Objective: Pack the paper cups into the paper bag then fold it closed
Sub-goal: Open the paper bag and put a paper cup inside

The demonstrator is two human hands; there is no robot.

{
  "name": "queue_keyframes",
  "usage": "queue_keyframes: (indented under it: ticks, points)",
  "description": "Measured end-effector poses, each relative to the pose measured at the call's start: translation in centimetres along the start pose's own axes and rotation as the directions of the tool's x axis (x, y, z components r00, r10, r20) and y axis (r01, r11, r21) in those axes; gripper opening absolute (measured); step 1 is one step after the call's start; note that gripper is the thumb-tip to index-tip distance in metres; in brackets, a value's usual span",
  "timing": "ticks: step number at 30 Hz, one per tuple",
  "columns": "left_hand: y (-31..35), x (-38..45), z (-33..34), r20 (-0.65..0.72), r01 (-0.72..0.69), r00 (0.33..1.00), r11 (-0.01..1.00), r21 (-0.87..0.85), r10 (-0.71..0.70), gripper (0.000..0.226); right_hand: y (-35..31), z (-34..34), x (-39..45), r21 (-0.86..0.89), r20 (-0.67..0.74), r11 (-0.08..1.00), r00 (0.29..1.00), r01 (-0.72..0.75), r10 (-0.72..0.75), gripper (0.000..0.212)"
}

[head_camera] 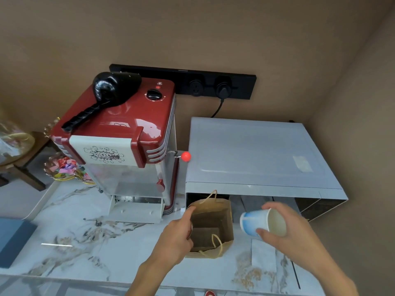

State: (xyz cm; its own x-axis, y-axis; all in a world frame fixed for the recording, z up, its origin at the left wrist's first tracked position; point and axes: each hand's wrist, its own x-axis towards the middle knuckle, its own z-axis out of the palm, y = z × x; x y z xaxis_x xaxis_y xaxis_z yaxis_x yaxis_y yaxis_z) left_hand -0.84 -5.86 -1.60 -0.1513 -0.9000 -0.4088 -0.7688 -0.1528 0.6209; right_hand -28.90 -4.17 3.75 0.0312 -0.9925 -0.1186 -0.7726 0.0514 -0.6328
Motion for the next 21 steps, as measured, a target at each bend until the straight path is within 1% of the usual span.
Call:
queue_keyframes:
  ticks: [2,3,4,6,8,10,12,15,16,17,19,21]
  points:
    - [0.0,0.0,0.1,0.011,-0.004,1.000,1.000,0.008,0.004,0.089,-3.0,-1.6,-0.6,0.118,-0.024,0.988,0.995,0.100,-0.098,0.053]
    - [-0.1,0.0,0.1,0.017,-0.012,1.000,1.000,0.007,0.011,0.089,-4.3,-1.8,-0.5,0.152,-0.007,0.978,0.989,0.145,-0.146,0.054]
    - [0.0,0.0,0.1,0.022,-0.023,0.999,1.000,0.003,0.023,0.088,-5.4,-1.7,-0.2,0.148,0.037,0.972,0.981,0.183,-0.190,0.054]
    - [0.0,0.0,0.0,0.031,-0.048,0.998,0.999,-0.001,0.048,0.089,-7.4,-0.7,1.0,0.049,0.197,0.970,0.949,0.240,-0.245,0.051]
    - [-0.1,0.0,0.0,0.031,-0.069,0.997,0.998,0.010,0.069,0.089,-8.4,1.0,2.6,-0.074,0.402,0.949,0.880,0.306,-0.253,0.049]
    - [-0.3,0.1,0.0,0.020,-0.088,0.996,0.996,0.009,0.087,0.086,-8.8,3.2,4.1,-0.196,0.546,0.902,0.807,0.385,-0.226,0.049]
    - [-0.5,0.1,0.2,0.012,-0.101,0.995,0.995,-0.016,0.101,0.084,-9.1,5.6,5.2,-0.280,0.600,0.857,0.776,0.433,-0.196,0.052]
    - [-0.6,-0.2,0.5,-0.004,-0.114,0.993,0.993,-0.034,0.114,0.084,-9.3,8.8,6.5,-0.388,0.648,0.774,0.745,0.501,-0.157,0.049]
    - [-0.6,-0.3,0.5,-0.015,-0.112,0.994,0.993,-0.033,0.112,0.086,-9.2,9.6,7.0,-0.394,0.664,0.775,0.736,0.494,-0.131,0.049]
    - [-0.6,-0.3,0.4,-0.025,-0.108,0.994,0.994,-0.033,0.107,0.087,-9.1,10.4,7.4,-0.384,0.678,0.797,0.728,0.465,-0.098,0.049]
    - [-0.8,-0.1,0.2,-0.038,-0.101,0.994,0.994,-0.033,0.100,0.088,-9.0,11.4,8.4,-0.380,0.700,0.846,0.714,0.374,-0.002,0.054]
    - [-0.8,0.0,0.1,-0.020,-0.099,0.995,0.994,-0.042,0.098,0.088,-8.7,11.8,9.2,-0.407,0.722,0.873,0.680,0.268,0.128,0.061]
